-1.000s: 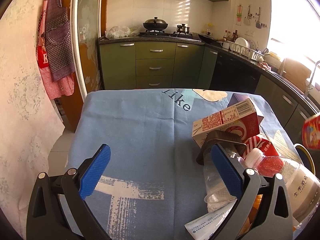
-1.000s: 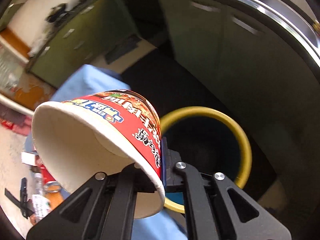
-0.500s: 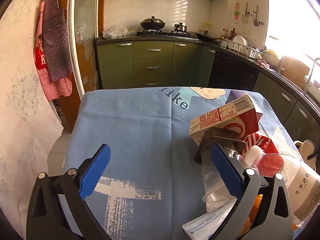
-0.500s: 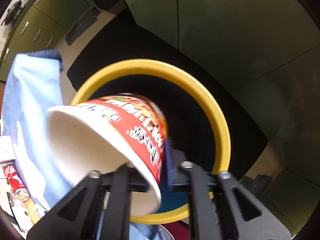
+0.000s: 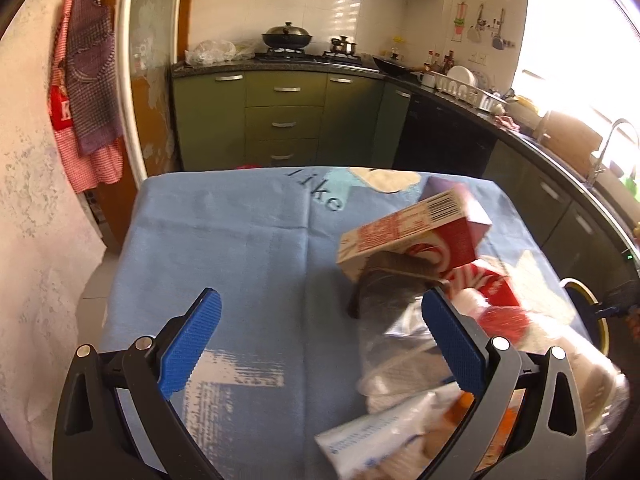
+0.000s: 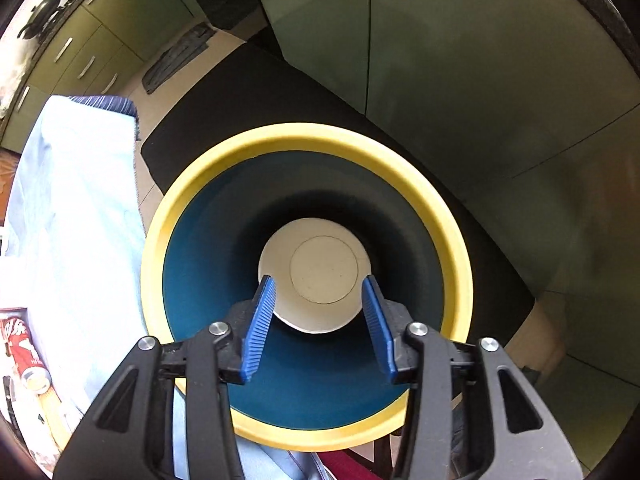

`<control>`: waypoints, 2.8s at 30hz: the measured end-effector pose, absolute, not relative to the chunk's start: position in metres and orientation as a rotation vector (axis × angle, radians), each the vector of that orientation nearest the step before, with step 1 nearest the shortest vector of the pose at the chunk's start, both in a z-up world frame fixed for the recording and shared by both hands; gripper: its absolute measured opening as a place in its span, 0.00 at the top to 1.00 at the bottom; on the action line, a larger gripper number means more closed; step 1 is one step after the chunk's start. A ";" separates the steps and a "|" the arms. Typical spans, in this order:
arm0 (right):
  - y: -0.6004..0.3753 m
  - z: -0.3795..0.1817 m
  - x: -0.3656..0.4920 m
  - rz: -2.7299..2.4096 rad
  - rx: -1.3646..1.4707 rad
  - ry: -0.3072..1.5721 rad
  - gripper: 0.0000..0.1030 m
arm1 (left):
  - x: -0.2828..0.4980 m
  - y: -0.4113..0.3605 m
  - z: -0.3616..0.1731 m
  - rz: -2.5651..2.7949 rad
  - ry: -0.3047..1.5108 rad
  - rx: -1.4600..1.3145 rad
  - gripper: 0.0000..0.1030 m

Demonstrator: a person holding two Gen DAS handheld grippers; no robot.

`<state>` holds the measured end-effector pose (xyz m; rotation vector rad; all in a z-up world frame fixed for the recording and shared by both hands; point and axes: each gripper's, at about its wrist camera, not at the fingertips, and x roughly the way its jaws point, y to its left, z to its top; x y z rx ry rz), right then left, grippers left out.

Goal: Collect trash
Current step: 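Carry the noodle cup over the yellow-rimmed bin and open the right gripper, then grasp the purple box with the left gripper, then carry the purple box over the bin and open the left gripper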

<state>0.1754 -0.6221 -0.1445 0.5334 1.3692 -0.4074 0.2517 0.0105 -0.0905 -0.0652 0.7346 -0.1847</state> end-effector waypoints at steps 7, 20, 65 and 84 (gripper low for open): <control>-0.616 -0.129 0.164 -0.361 0.524 1.324 0.57 | 0.278 -0.052 -0.034 -0.351 0.828 -0.015 0.04; -0.609 -0.113 0.128 -0.280 0.520 1.280 0.53 | 0.407 -0.151 -0.061 -0.213 1.269 0.084 0.06; -0.609 -0.108 0.101 -0.239 0.529 1.207 0.49 | 0.384 -0.220 -0.022 -0.363 1.212 0.177 0.48; -0.643 -0.085 0.010 -0.339 0.487 1.101 0.49 | 0.231 -0.478 -0.067 -0.872 1.245 0.510 0.48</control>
